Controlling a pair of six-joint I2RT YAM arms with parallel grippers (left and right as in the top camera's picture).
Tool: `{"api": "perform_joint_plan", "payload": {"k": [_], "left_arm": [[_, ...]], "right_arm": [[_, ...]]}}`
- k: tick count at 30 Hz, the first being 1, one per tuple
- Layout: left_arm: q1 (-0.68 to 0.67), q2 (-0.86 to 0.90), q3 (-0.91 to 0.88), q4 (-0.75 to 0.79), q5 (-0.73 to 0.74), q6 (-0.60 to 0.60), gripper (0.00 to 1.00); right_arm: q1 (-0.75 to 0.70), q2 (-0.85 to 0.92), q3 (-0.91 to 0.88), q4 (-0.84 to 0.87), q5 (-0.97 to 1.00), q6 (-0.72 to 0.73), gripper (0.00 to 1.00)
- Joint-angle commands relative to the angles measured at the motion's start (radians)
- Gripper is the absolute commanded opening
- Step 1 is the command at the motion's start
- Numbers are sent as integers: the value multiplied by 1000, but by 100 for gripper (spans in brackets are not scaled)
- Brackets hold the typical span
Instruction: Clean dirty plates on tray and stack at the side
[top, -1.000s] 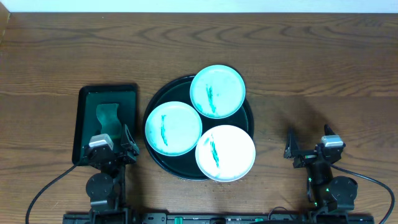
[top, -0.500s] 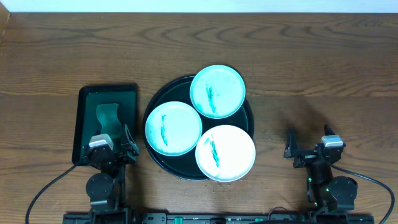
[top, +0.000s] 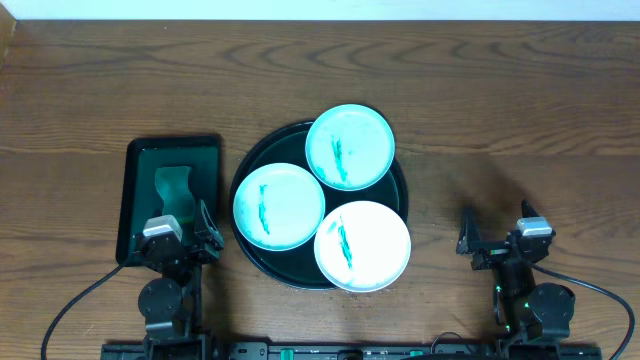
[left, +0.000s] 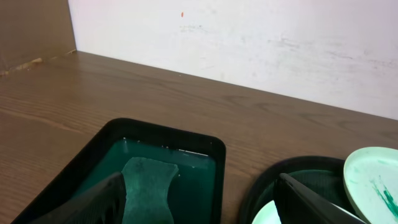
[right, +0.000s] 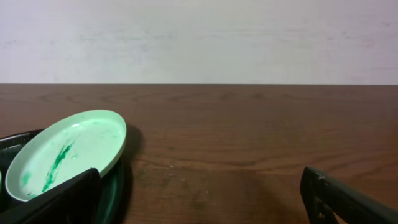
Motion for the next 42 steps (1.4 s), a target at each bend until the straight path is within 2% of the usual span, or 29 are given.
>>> {"api": "perform_joint_plan", "payload": {"k": [1,11,17,22,28,35,38,42], "left_arm": [[-3,4,-19,-39,-8,17,76],[-3,4,-19,-39,-8,17,76],[-3,4,-15,-17,-5,17,76],[-2,26,62,-42,-4,13,76],[-2,212,251,-145,-4,13,77],[-2,519,558,-255,19,14,77],[-2,646,709,-362,22,14,77],[-2,818,931,-584,22,13,77]], "right_arm": [[-8,-8,-2,-2,-1,-11,99],[-8,-8,-2,0,5,-11,99],[-8,-8,-2,11,-100,26,99],[-8,11,39,8,-131,31,99],[-8,141,186,-54,-132,30,99],[-8,433,455,-186,-133,29,99],[-8,563,581,-281,-132,29,99],[-8,758,763,-433,-134,-3,99]]}}
